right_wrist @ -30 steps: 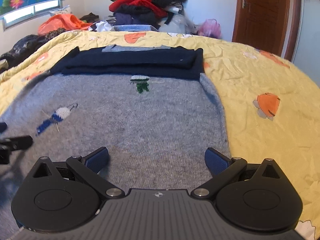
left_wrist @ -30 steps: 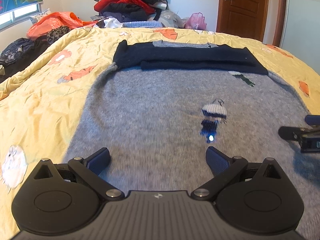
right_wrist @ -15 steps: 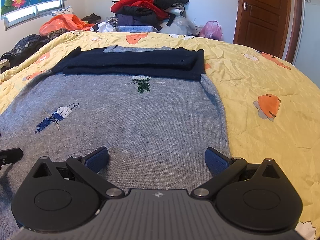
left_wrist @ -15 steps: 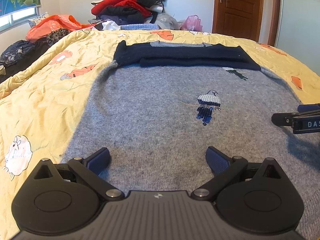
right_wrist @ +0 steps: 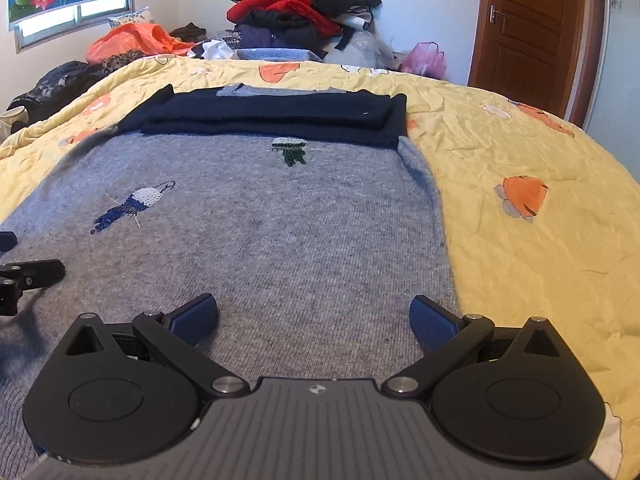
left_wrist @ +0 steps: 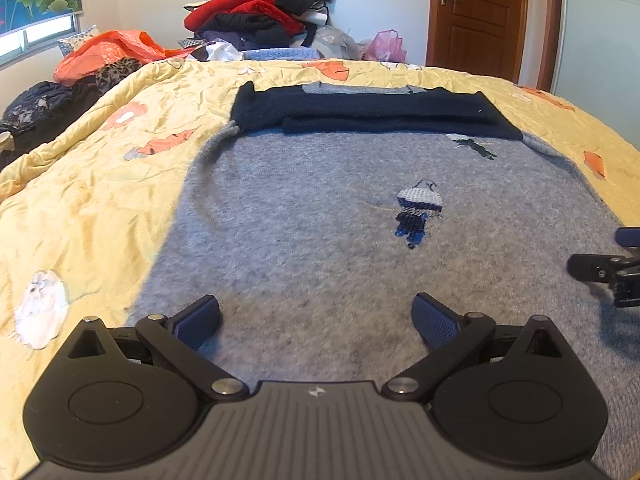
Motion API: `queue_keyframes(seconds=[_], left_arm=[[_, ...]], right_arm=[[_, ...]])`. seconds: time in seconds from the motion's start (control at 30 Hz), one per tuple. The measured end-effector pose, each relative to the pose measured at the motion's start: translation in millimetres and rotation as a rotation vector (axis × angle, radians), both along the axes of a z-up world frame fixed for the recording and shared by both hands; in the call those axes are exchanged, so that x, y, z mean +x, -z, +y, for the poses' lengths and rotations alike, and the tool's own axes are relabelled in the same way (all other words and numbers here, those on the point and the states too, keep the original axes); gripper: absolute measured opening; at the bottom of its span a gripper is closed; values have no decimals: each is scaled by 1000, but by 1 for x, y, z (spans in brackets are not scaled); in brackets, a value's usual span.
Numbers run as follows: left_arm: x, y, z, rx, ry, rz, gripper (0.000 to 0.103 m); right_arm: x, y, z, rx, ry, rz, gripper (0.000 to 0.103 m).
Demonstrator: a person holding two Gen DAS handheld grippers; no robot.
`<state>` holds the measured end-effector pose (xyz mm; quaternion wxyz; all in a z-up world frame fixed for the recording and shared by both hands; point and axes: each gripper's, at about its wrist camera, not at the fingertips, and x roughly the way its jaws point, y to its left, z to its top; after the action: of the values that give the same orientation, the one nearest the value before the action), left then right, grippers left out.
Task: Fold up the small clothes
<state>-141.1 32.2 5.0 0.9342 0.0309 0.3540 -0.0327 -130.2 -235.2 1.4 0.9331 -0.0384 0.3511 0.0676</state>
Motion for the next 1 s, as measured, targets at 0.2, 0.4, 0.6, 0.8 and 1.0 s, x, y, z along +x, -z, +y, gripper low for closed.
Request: queue_keyframes(seconds=[0.2,0.4,0.6,0.8,1.0], left_arm=[[-26,-18,36,-18,-66,-9,103],[-34,-23,91,-114,-145,54,103],[-39,-17,115,-289,-57,159,103],[-45,-16,118,-491,108,241,103],[-46,-6,144,-719,134,308,103]], right_arm=[[-35,-17,-21,38,14,-1,103],[-69,-30,-65,147,117,24,103],[-87,-26,-76,157,133,95,103],[-97,-19,-80,308,92,182,103],[-104,-18,-99,612,68,273,100]])
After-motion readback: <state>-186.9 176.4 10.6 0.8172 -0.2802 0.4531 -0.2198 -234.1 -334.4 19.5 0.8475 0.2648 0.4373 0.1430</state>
